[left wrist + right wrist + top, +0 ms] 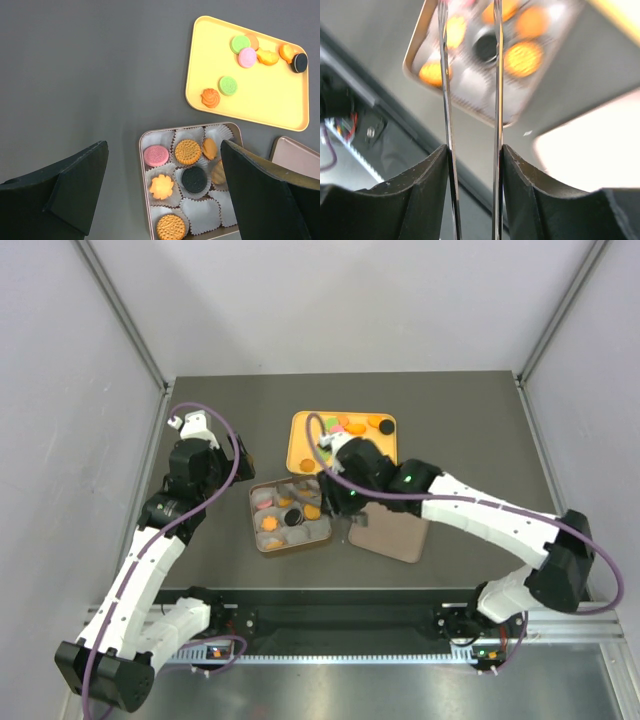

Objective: Pack the cookies

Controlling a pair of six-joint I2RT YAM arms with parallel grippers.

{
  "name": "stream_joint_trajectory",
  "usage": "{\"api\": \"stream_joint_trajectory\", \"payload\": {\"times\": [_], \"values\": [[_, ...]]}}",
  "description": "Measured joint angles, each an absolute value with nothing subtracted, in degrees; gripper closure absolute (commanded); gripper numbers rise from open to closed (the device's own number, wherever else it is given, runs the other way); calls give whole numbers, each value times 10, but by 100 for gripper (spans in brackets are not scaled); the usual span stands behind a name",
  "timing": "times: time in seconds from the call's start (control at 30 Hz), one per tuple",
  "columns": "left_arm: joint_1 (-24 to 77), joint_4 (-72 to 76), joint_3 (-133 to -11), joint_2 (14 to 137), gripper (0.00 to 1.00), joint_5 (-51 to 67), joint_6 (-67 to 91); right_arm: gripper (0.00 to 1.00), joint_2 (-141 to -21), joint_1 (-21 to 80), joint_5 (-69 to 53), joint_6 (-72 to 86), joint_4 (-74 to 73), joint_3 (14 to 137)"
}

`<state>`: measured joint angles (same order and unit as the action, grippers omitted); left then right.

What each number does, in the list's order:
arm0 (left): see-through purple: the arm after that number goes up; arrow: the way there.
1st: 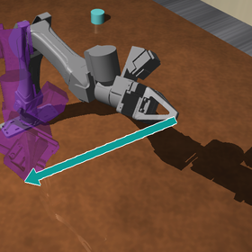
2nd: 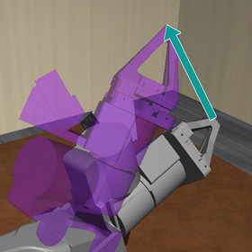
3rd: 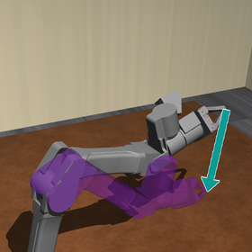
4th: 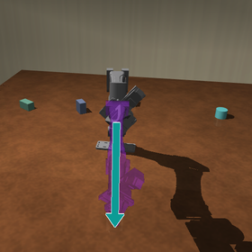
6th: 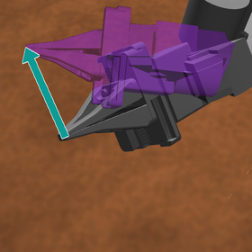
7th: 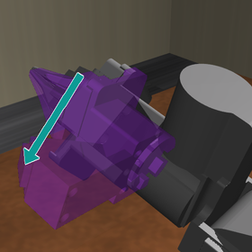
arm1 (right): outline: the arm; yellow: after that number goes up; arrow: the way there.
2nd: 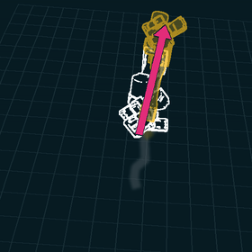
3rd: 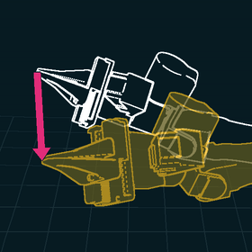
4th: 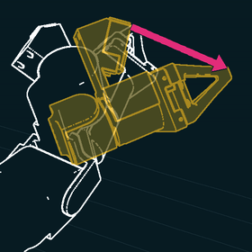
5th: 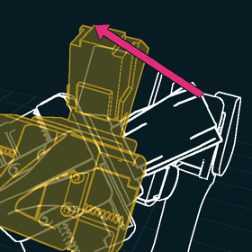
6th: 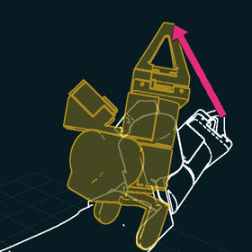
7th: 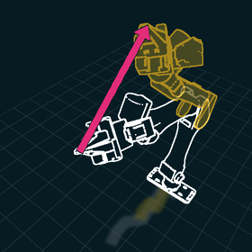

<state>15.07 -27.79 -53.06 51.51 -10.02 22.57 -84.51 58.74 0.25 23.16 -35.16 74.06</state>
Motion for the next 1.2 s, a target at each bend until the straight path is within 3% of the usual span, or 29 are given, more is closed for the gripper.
{"api": "stream_joint_trajectory", "payload": {"times": [0.23, 0.43, 0.83, 1.2], "values": [[150, -278, -531, 515, 1, -100, 226, 55, -798, 460, 16, 199, -364, 770], [150, -277, -531, 515, 1, -98, 226, 55, -850, 390, 41, 169, -369, 798], [149, -274, -530, 516, 1, -99, 226, 54, -1075, 358, 95, 124, -372, 952], [147, -274, -528, 519, 1, -98, 226, 53, -1116, 358, 111, 115, -385, 995]]}}
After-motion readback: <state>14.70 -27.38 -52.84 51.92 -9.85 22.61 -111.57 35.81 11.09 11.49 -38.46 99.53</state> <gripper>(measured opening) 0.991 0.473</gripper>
